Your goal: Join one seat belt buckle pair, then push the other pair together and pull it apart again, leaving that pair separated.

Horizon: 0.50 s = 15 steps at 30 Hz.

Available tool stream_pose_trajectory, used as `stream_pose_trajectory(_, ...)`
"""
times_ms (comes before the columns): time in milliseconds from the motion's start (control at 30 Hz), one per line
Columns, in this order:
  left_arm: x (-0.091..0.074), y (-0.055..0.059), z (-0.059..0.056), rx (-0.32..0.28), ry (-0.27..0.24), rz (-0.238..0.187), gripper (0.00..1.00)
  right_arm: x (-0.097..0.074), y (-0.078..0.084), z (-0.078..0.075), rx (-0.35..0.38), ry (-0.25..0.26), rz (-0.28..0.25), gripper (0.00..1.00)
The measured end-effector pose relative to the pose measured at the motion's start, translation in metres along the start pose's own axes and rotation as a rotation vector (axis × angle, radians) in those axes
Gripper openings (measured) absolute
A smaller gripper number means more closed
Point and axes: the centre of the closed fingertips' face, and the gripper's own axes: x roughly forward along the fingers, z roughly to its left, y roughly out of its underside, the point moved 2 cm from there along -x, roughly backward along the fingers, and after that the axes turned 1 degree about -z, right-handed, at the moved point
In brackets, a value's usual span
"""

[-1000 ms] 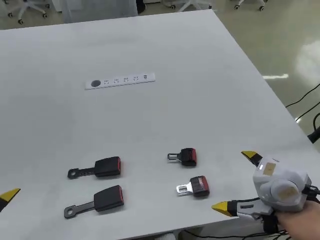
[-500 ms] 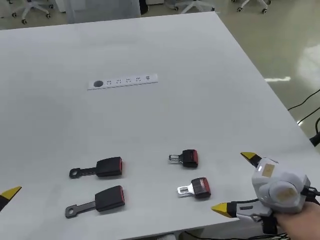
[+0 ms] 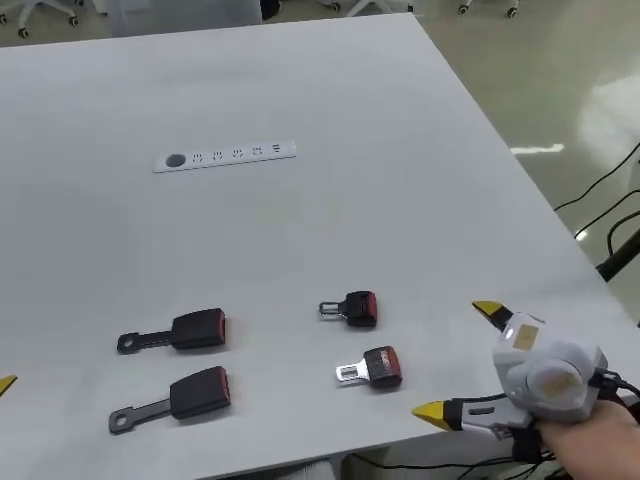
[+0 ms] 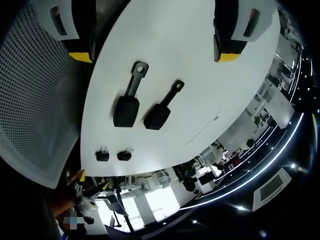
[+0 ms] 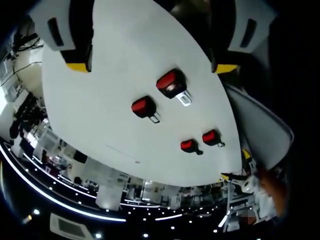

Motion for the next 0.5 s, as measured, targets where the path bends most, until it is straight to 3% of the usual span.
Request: stream_pose_trajectory(500, 0.001, 0.003, -0.001, -0.006, 0.0, 0.021, 1.0, 0.01, -0.01, -0.007, -0.021, -0.019, -0.01, 1.0)
